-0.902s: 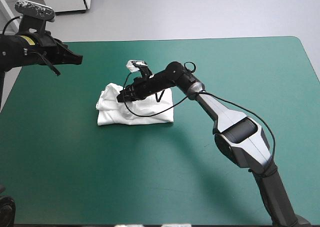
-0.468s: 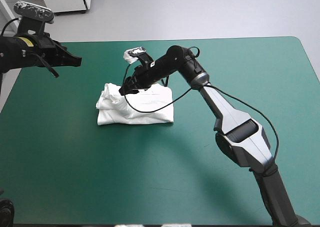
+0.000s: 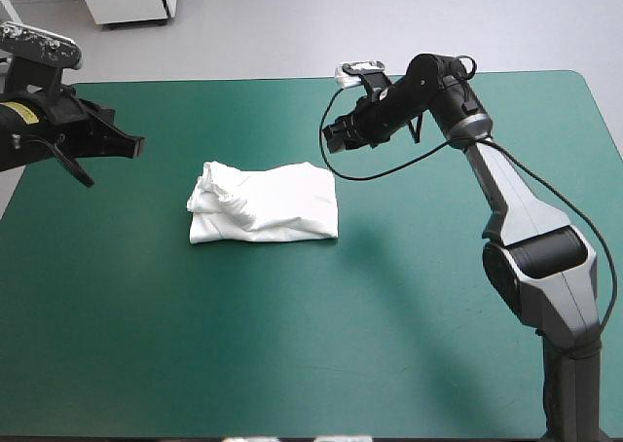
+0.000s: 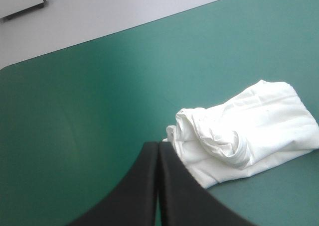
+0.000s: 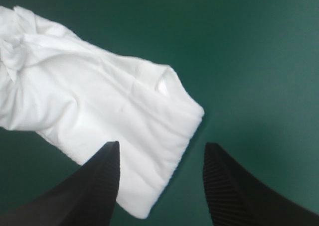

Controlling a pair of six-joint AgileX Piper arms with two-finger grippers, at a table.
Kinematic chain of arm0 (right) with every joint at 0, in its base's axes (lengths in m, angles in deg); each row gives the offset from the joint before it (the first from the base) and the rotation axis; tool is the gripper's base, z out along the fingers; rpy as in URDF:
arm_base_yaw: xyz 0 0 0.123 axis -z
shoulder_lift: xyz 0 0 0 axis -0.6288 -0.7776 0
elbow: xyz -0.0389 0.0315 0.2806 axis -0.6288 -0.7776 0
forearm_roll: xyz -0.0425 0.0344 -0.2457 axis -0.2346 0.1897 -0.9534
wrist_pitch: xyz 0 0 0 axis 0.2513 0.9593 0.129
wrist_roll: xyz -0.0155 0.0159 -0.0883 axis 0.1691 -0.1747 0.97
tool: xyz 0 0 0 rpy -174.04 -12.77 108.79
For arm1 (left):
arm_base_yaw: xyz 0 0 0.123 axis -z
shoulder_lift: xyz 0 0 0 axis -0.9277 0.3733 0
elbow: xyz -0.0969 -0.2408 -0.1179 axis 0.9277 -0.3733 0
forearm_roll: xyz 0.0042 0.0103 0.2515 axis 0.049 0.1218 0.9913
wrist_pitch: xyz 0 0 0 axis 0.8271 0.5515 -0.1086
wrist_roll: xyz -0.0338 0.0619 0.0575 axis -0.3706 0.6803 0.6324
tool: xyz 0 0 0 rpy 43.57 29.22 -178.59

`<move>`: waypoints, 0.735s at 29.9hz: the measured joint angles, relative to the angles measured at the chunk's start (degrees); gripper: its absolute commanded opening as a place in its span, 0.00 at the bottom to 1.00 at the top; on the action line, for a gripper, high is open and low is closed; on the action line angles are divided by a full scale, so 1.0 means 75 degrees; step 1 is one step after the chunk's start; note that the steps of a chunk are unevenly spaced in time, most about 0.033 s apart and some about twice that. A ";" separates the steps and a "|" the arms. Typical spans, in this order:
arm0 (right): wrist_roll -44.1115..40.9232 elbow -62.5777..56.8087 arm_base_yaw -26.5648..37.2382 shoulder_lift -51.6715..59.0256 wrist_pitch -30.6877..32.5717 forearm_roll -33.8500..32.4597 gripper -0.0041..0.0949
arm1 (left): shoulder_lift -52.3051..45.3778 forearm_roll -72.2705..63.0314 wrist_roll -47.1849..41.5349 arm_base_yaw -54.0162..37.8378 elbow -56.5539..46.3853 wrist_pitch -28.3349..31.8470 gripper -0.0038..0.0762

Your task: Fold the cloth

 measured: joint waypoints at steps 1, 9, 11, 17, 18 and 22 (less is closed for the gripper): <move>0.0007 -0.0302 0.0028 0.0107 0.0000 0.0000 0.54 | -0.0017 -0.0007 -0.0016 0.0000 -0.0075 0.0025 0.04; 0.0178 -0.1172 0.0037 -0.0159 -0.0009 0.0260 0.54 | -0.0033 -0.0016 -0.0138 0.0000 -0.0207 0.0160 0.04; 0.0253 -0.1172 0.0037 -0.0335 -0.0021 0.0410 0.54 | -0.0033 -0.0016 -0.0138 0.0000 -0.0207 0.0178 0.04; 0.0411 -0.1180 0.0037 -0.0966 -0.0092 0.0950 0.54 | -0.0033 -0.0016 -0.0138 0.0000 -0.0207 0.0187 0.04; 0.0455 -0.1187 0.0037 -0.1052 -0.0097 0.1030 0.54 | -0.0038 -0.0016 -0.0138 0.0000 -0.0207 0.0193 0.04; 0.0525 -0.1187 0.0022 -0.1243 -0.0114 0.1273 0.54 | -0.0038 -0.0016 -0.0138 0.0000 -0.0207 0.0241 0.04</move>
